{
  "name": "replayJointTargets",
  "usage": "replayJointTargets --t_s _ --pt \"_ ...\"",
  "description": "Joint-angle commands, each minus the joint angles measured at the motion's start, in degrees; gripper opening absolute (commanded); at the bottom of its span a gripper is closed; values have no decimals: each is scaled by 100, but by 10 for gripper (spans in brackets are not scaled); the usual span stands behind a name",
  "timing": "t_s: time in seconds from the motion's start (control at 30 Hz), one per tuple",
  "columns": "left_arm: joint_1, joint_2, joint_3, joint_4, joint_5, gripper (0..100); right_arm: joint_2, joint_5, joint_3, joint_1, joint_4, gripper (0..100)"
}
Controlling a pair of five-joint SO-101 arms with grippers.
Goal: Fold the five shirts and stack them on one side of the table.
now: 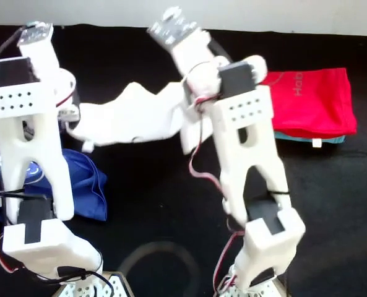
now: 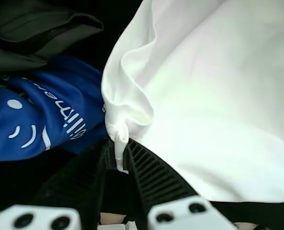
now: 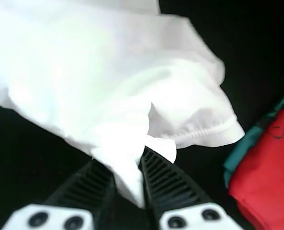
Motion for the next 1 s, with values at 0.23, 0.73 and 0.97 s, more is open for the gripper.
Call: replayJointTargets --t_s 0.23,0.73,0.97 --pt "-681 -198 2396 -941 -1380 9 -2211 -352 5385 -1244 -2088 5" --pt "-567 -251 3503 -1943 -1565 9 -2853 -879 7257 -1270 -2791 146" --pt "-1174 -251 2730 -1899 -1574 9 -2862 -862 5956 -866 -1640 227"
